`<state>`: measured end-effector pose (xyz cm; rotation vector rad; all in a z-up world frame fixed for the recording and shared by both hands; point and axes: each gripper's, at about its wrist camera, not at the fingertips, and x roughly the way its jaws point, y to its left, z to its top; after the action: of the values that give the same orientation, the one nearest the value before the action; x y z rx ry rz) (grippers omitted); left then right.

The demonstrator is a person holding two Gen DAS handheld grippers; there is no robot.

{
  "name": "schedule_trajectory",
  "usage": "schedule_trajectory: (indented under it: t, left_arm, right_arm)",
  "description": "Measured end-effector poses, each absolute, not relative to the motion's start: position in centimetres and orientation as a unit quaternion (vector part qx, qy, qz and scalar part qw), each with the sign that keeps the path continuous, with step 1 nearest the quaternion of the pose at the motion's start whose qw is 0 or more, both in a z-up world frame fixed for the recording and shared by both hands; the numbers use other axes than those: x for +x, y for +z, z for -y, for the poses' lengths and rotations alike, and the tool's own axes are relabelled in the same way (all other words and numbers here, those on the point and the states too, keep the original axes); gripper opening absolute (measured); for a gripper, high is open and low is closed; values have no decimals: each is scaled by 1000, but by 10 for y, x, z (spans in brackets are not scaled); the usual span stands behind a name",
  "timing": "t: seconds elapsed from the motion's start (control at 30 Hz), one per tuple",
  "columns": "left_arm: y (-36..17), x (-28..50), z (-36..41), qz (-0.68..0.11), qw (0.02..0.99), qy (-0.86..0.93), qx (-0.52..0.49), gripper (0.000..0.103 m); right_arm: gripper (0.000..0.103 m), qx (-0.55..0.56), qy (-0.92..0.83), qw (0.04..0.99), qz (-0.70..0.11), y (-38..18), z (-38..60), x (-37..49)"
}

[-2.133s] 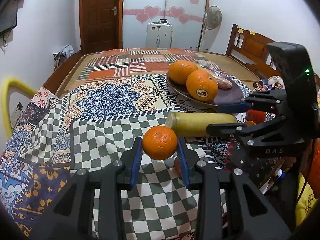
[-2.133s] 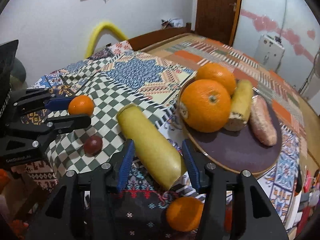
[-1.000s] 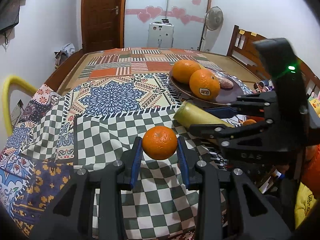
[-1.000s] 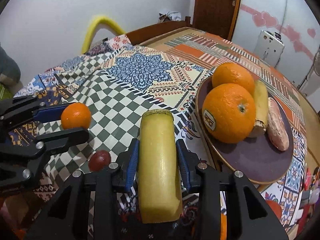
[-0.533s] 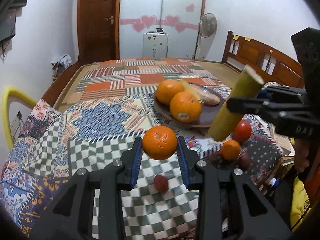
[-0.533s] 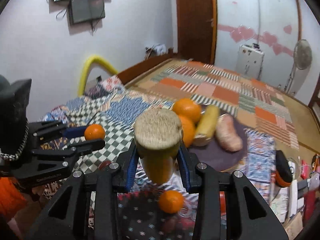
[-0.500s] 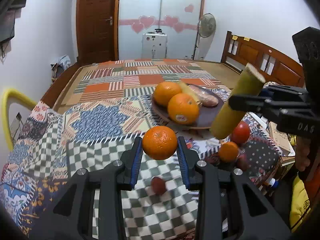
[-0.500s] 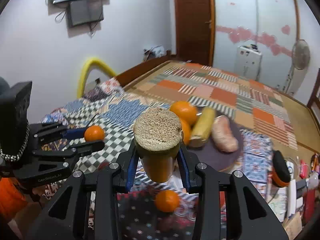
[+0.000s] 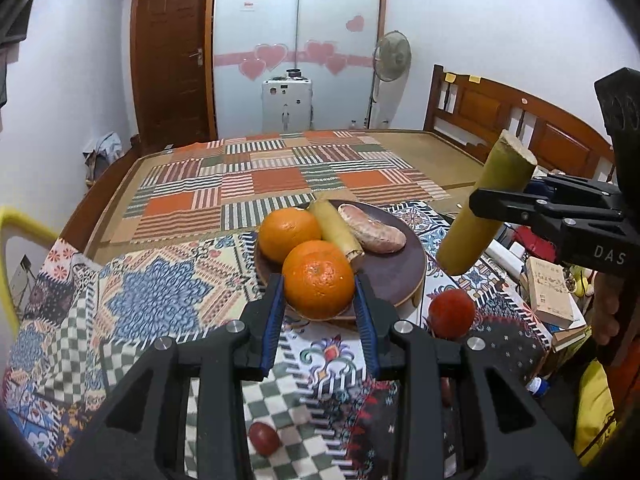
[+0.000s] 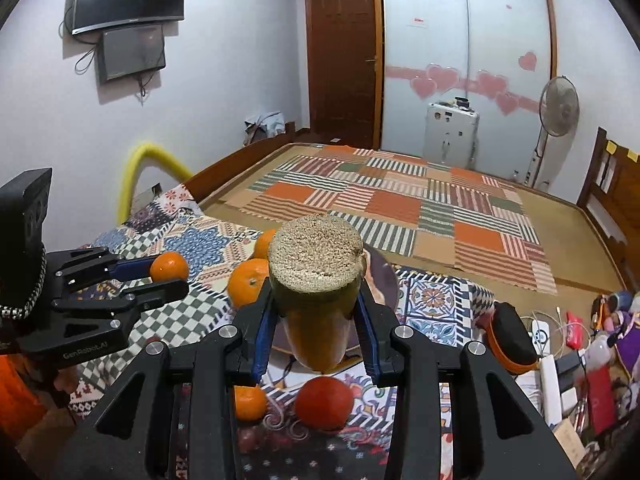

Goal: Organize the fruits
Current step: 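Lower the tangerine onto the plate with left tool while right tool sets the yellow fruit beside it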

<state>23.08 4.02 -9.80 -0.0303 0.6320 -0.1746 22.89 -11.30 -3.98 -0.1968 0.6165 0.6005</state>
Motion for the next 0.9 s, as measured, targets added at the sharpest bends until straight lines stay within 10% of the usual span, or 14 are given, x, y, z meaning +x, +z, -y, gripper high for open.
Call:
schedule_trajectory:
  t: [0.9]
  left_arm:
    - [-111, 317, -20, -329, 940, -86, 23, 34]
  right_arm:
    - [34, -100, 310, 878, -352, -87, 89, 288]
